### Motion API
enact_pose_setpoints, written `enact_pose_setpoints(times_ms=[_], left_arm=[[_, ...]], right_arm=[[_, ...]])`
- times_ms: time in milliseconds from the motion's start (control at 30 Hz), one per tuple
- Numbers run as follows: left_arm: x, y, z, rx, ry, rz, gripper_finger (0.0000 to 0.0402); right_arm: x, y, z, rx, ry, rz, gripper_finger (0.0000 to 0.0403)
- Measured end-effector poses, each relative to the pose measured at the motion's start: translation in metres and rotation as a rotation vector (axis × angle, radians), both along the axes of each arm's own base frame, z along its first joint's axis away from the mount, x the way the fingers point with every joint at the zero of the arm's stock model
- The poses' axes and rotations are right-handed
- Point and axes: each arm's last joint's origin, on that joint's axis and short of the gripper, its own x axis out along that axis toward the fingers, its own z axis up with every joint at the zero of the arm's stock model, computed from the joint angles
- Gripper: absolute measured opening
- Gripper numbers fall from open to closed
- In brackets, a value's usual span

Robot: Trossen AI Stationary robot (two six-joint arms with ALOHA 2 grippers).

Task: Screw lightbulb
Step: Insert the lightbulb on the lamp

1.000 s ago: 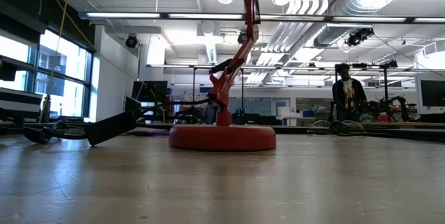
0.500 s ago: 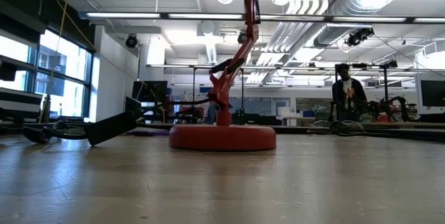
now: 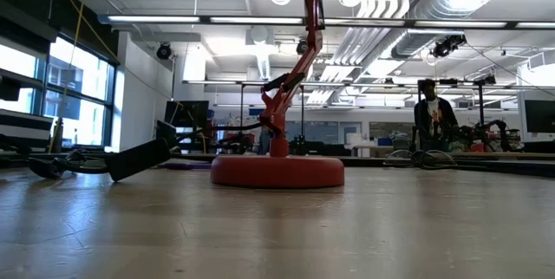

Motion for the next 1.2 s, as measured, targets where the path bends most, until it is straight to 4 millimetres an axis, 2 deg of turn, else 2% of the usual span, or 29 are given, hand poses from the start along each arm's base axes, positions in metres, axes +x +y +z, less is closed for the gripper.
enact_pose_setpoints(times_ms=[200,400,567,733,867,933,1067,1200], left_arm=[[0.014,0.0,0.001,-0.077,-0.048,0.009,0.0],[0.018,0.0,0.009,-0.121,-0.13,0.012,0.0],[0.018,0.0,0.009,-0.147,-0.132,0.014,0.0],[0.018,0.0,0.009,-0.184,-0.13,0.017,0.0],[0.018,0.0,0.009,-0.199,-0.129,0.018,0.0],[0.018,0.0,0.009,-0.199,-0.129,0.022,0.0],[0.013,0.0,0.012,-0.185,-0.145,0.045,0.0],[0.004,0.002,0.017,-0.138,-0.177,0.089,0.0]], right_arm=[[-0.003,-0.001,0.001,-0.18,0.04,0.003,0.025],[-0.008,-0.005,0.002,-0.579,0.133,-0.011,0.025],[-0.011,-0.008,0.005,-0.921,0.247,-0.007,0.025],[-0.011,-0.009,0.004,-1.109,0.392,0.012,0.025],[-0.008,-0.008,0.007,-1.153,0.439,0.022,0.025],[-0.003,-0.007,0.01,-1.106,0.432,0.028,0.025],[0.005,-0.009,0.019,-0.85,0.367,0.03,0.025],[0.011,-0.012,0.018,-0.607,0.329,0.0,0.025]])
